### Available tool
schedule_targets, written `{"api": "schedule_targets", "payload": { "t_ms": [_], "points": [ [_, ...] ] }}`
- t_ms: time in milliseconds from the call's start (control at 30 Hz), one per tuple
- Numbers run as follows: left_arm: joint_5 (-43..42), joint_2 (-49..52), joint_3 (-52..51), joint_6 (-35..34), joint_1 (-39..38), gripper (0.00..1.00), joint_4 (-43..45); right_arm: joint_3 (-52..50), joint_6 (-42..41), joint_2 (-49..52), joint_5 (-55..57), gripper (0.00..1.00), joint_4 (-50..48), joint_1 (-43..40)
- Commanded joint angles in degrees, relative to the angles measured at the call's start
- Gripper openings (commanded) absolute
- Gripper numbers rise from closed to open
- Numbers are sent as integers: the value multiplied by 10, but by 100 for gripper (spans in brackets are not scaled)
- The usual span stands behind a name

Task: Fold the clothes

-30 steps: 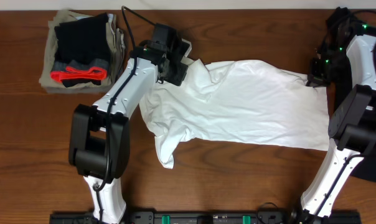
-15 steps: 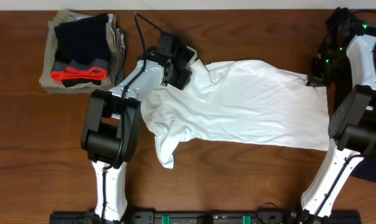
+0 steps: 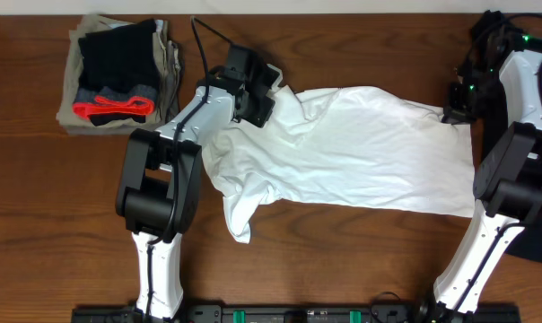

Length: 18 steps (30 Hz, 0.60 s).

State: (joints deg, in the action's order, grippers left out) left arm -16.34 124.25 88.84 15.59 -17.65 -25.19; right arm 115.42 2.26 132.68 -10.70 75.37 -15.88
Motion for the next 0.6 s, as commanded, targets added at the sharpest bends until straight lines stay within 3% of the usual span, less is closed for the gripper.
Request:
{"api": "schedule_targets", "payload": {
  "t_ms": [0, 200, 567],
  "points": [
    [24, -26, 17, -25, 10, 6, -30, 0, 22, -23, -25, 1, -12, 3],
    [62, -95, 80, -39, 40, 6, -99, 24, 27, -23, -59, 1, -45, 3],
    [63, -171, 127, -56, 70, 6, -91, 191, 27, -23, -63, 1, -49, 3]
  ]
}}
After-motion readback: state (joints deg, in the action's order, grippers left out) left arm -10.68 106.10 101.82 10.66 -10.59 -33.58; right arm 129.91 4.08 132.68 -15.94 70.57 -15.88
